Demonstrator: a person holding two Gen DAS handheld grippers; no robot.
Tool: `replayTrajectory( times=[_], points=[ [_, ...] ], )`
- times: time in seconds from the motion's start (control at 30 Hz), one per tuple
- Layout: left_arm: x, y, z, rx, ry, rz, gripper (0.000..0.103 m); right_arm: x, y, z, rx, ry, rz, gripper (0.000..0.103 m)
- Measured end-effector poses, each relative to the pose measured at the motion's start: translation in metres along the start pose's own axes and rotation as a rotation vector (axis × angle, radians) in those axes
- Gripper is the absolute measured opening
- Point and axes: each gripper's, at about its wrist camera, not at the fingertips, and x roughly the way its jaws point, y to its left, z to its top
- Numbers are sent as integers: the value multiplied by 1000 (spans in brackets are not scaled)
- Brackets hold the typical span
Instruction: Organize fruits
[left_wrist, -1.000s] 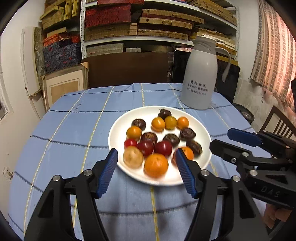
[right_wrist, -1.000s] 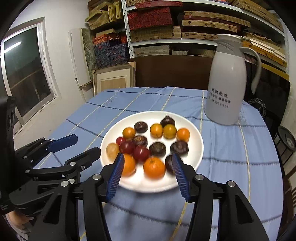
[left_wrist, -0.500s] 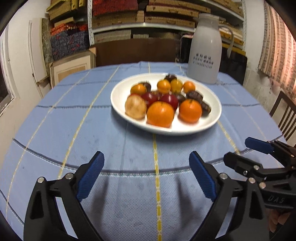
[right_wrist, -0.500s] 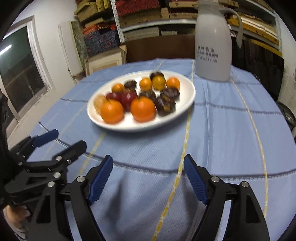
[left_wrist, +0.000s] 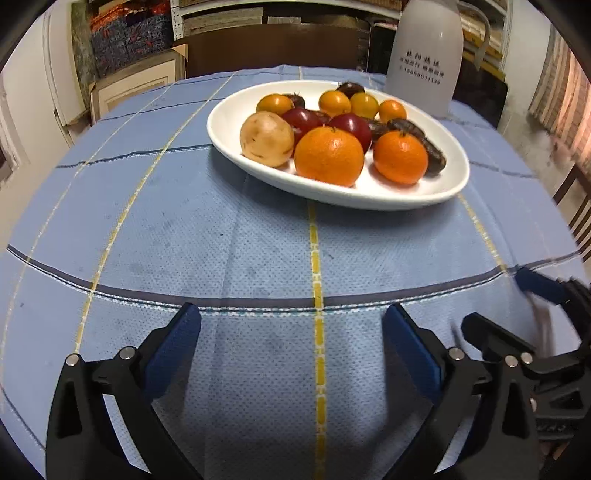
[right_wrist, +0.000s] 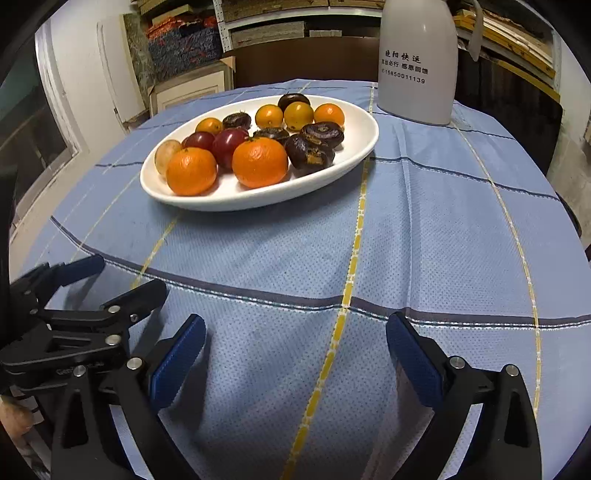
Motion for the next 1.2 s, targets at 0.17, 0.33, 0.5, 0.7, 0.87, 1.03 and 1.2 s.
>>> replayTrajectory(
  times=[0.17,0.33,0.5,0.7,0.87,1.03,1.2],
  points=[
    [1,0,1,-1,1,0,99,0,0,-1,-7,1,-5,100],
    [3,0,1,0,2,5,99,0,0,-1,-10,3,-3,100],
    [1,1,1,0,2,1,99,1,0,-1,-15,5,-3,100],
    [1,1,1,0,2,1,99,0,1,-1,-15,5,-2,100],
    [0,1,0,2,3,3,99,0,1,-1,-16,6,-2,100],
    [-1,1,2,5,-8,27,99,0,3,-1,-28,8,-19,100],
    [-12,4,5,-8,-71,48,99,0,3,1,-27,7,-19,100]
  ],
)
